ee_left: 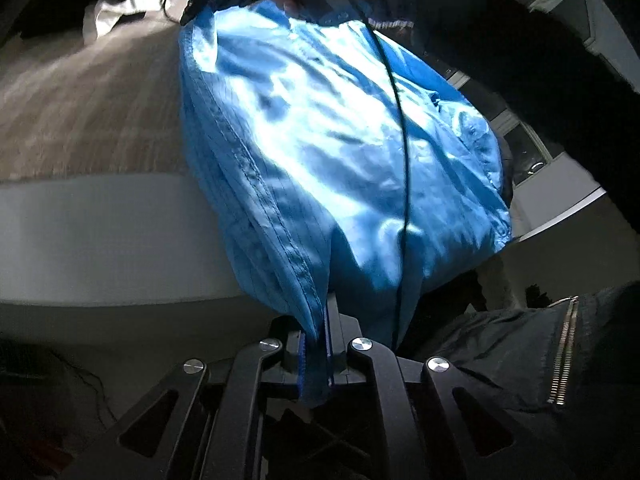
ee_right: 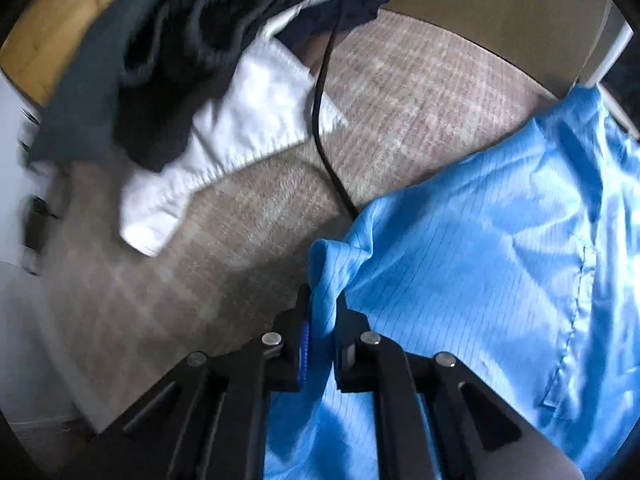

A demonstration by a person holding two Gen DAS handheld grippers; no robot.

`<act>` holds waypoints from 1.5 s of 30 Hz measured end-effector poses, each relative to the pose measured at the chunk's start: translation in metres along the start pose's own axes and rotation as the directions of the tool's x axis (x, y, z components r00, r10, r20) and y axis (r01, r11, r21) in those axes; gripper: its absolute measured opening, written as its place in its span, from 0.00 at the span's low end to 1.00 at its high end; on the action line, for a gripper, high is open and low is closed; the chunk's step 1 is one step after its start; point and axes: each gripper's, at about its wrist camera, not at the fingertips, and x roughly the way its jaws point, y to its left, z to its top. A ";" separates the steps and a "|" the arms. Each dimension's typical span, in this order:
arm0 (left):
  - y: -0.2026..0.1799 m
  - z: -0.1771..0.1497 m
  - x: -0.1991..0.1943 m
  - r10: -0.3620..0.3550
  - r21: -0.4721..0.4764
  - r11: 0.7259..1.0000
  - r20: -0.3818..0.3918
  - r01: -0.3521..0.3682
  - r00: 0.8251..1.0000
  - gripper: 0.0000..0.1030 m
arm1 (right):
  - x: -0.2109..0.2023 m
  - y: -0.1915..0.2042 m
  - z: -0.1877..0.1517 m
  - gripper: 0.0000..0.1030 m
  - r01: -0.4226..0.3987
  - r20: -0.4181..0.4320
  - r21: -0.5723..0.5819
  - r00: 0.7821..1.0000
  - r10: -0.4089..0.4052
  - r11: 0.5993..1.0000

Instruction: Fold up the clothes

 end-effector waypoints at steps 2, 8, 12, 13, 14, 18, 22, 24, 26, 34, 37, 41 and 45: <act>-0.014 0.004 -0.004 0.019 0.015 1.000 0.007 -0.019 1.000 0.05 | -0.015 -0.014 -0.003 0.06 -0.064 0.035 0.023 0.997 0.063 0.998; -0.077 0.015 -0.004 0.065 0.098 0.993 0.001 -0.065 0.998 0.05 | -0.076 -0.067 -0.026 0.06 -0.219 0.142 0.036 0.967 0.212 0.975; -0.122 0.019 0.010 0.081 0.161 0.984 -0.025 -0.076 0.996 0.04 | -0.121 -0.108 -0.048 0.06 -0.275 0.201 0.042 0.944 0.261 0.961; -0.132 0.020 0.016 0.084 0.176 0.981 -0.035 -0.076 0.996 0.04 | -0.133 -0.120 -0.055 0.06 -0.285 0.218 0.050 0.938 0.268 0.957; -0.143 0.021 0.022 0.086 0.192 0.979 -0.045 -0.076 0.995 0.04 | -0.146 -0.134 -0.063 0.06 -0.296 0.236 0.059 0.932 0.275 0.953; -0.183 0.025 0.053 0.088 0.241 0.968 -0.090 -0.064 0.992 0.04 | -0.171 -0.191 -0.095 0.05 -0.303 0.283 0.093 0.921 0.267 0.948; -0.216 0.028 0.099 0.090 0.283 0.958 -0.155 -0.043 0.984 0.04 | -0.163 -0.249 -0.122 0.05 -0.291 0.281 0.165 0.930 0.238 0.943; -0.221 0.028 0.122 0.112 0.286 0.957 -0.195 -0.053 0.974 0.06 | -0.147 -0.270 -0.128 0.06 -0.280 0.262 0.192 0.938 0.226 0.941; -0.222 0.026 0.140 0.130 0.269 0.961 -0.249 -0.061 0.960 0.09 | -0.125 -0.288 -0.132 0.16 -0.262 0.207 0.230 0.954 0.216 0.937; -0.223 0.010 0.088 0.122 0.158 0.984 -0.223 -0.088 0.967 0.39 | -0.122 -0.305 -0.169 0.45 -0.312 0.203 0.297 0.944 0.259 0.903; -0.228 -0.007 0.053 0.061 0.143 0.989 -0.206 -0.032 0.977 0.42 | -0.153 -0.303 -0.189 0.55 -0.337 0.280 0.274 0.924 0.261 0.901; -0.229 -0.031 0.031 0.031 0.146 0.989 -0.238 0.004 0.971 0.43 | -0.197 -0.298 -0.221 0.55 -0.383 0.345 0.262 0.894 0.285 0.886; -0.215 -0.057 0.015 -0.003 0.117 0.992 -0.286 0.039 0.958 0.43 | -0.224 -0.298 -0.253 0.55 -0.540 0.373 0.253 0.820 0.434 0.803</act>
